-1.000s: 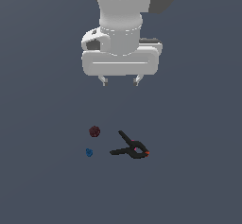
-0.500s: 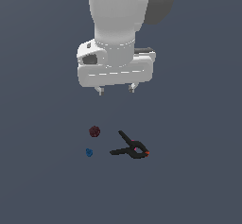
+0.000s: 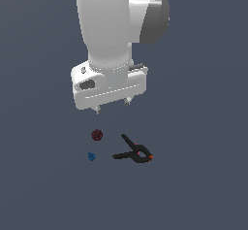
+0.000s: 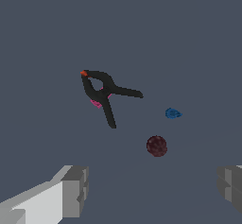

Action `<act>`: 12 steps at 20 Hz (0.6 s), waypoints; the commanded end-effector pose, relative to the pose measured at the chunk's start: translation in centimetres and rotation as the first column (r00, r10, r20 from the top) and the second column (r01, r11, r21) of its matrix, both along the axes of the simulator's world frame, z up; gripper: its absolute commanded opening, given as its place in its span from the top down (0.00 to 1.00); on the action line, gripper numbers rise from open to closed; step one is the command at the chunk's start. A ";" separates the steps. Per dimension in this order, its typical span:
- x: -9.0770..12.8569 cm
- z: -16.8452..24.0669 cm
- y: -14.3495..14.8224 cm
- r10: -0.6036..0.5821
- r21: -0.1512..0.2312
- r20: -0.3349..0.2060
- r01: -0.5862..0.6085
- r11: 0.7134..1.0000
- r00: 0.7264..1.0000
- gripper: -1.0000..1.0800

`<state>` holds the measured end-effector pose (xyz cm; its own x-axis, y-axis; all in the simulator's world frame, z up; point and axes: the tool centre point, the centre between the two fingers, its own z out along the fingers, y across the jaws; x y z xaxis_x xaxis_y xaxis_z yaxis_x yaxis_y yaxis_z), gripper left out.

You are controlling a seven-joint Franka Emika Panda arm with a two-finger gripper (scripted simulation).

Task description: Pick up a designated object from a clutter of objects.

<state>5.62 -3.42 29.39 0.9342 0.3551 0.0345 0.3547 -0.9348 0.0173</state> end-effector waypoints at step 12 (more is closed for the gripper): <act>3.0 -5.0 -3.1 0.301 -0.010 -0.014 -0.301 0.954 0.954 0.04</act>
<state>8.34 -6.17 24.96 0.8058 0.5919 0.0191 0.5916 -0.8060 0.0216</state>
